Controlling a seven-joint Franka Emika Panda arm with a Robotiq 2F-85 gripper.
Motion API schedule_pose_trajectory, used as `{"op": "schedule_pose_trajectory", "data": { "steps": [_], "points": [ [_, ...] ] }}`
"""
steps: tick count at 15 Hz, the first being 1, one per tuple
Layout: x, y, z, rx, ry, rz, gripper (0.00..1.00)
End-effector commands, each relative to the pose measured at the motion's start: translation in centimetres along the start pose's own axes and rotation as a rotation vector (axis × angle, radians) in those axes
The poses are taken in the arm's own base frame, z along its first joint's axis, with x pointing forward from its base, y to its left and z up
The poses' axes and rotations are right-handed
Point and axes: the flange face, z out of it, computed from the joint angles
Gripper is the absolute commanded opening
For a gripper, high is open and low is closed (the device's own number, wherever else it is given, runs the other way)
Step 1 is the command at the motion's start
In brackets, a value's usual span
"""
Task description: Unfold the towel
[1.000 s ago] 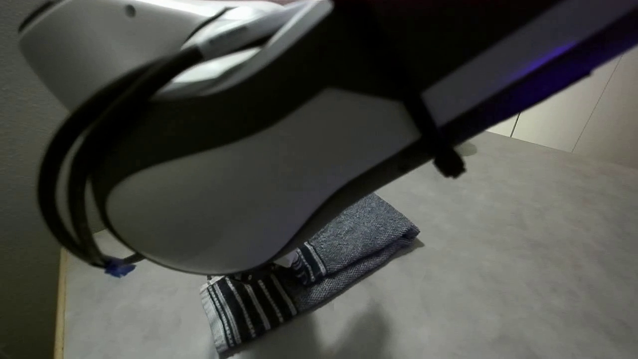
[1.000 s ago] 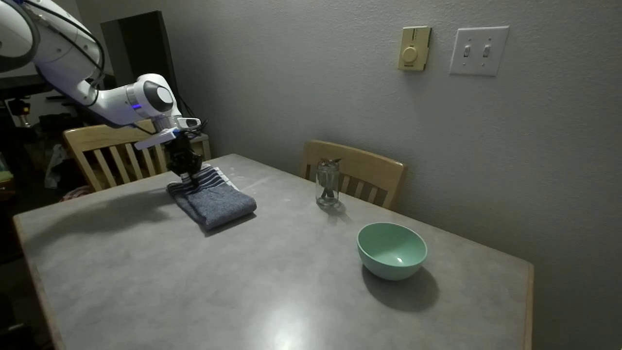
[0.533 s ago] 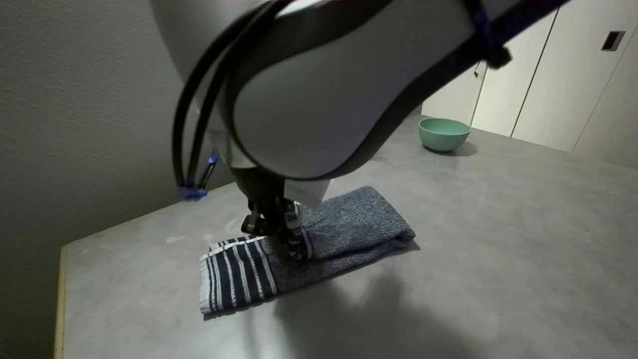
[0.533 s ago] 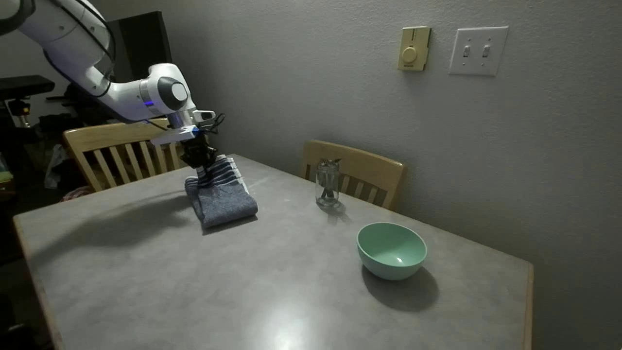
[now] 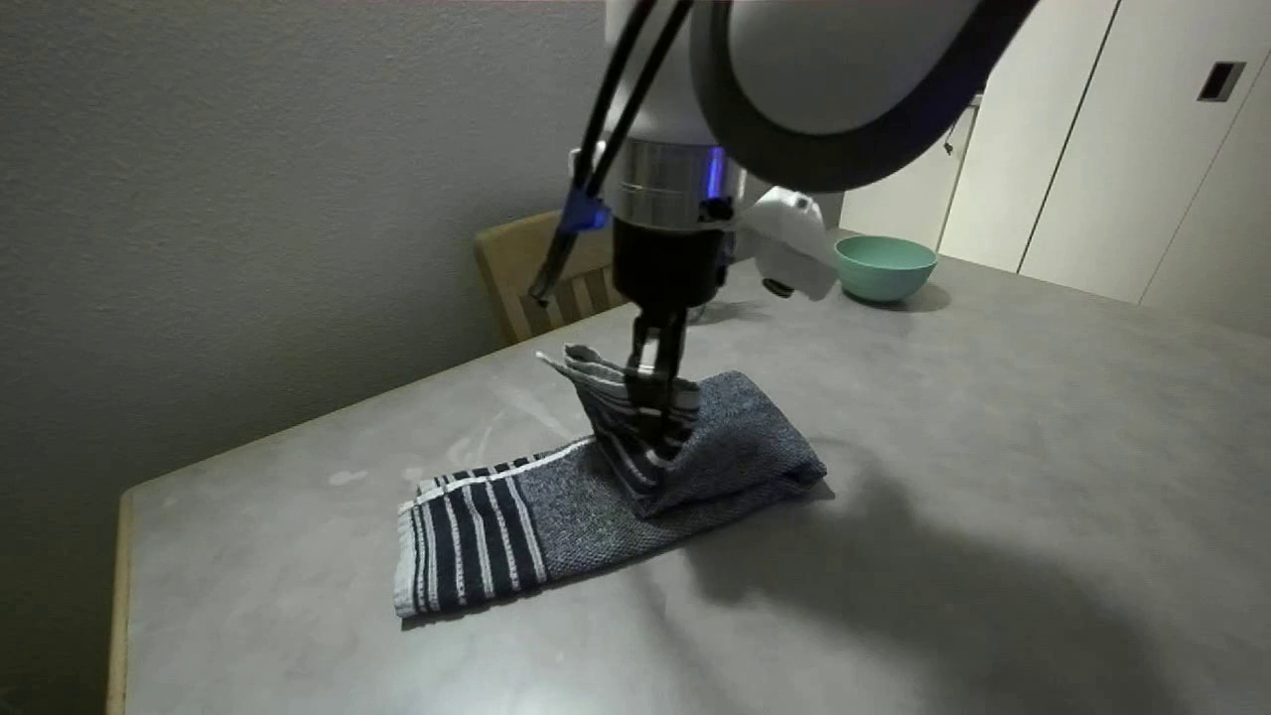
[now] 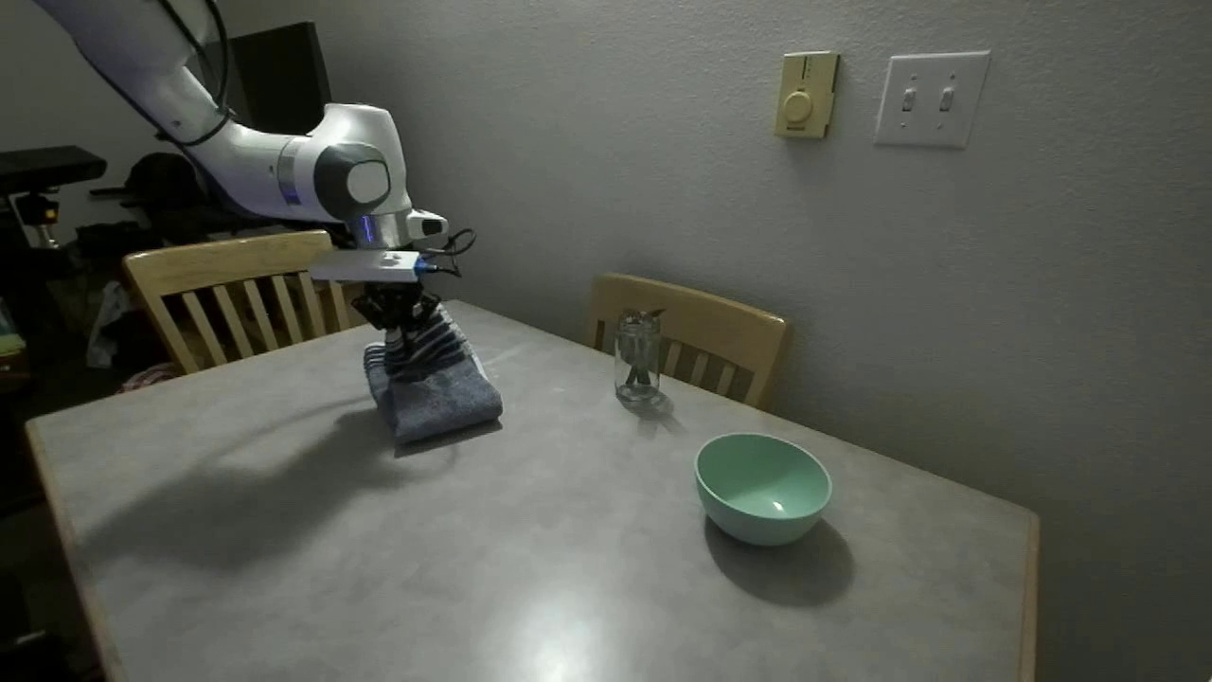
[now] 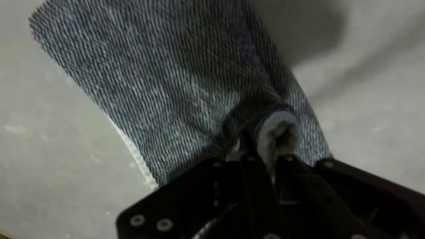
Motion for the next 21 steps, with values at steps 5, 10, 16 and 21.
{"op": "schedule_pose_trajectory", "data": {
  "steps": [5, 10, 16, 21],
  "points": [
    [-9.8, 2.5, -2.8, -0.171, -0.240, 0.064, 0.02],
    [-10.3, 3.5, -2.1, -0.421, -0.305, 0.226, 0.02],
    [-13.9, 5.0, -1.6, -0.520, -0.455, 0.356, 0.02],
    [-20.1, 9.4, -2.6, -0.568, -0.546, 0.349, 0.02]
  ]
}}
